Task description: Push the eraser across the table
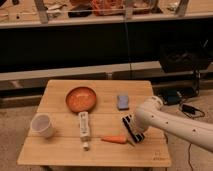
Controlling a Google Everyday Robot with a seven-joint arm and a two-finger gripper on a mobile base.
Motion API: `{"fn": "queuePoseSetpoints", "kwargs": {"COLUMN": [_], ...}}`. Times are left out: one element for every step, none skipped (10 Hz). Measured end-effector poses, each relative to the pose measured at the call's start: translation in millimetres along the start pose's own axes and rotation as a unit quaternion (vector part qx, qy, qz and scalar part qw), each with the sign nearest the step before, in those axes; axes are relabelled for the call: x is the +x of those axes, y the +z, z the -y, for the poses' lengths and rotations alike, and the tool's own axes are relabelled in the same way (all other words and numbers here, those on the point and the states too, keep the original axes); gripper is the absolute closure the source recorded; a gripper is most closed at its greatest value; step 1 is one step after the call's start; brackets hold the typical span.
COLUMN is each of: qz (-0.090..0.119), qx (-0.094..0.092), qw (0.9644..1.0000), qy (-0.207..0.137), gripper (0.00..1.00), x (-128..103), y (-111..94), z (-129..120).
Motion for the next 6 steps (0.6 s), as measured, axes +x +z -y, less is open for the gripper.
{"fn": "queuePoseSetpoints", "kwargs": {"qz": [0.0, 0.001, 0.001, 0.001, 0.003, 0.004], "qx": [0.0, -0.001, -0.001, -0.001, 0.0, 0.001], "qw": [1.0, 1.0, 1.0, 1.0, 1.0, 1.0], "qy": [0.0, 0.0, 0.0, 0.0, -0.005, -0.007], "gripper": [0.99, 0.99, 0.99, 0.99, 0.99, 0.99], "x": [-0.4, -1.0, -0.9, -0.9, -3.2, -5.1], "y": [-1.0, -3.2, -3.3, -3.3, -0.8, 0.4], "z": [-0.4, -0.7, -0.8, -0.8, 1.2, 2.5]}}
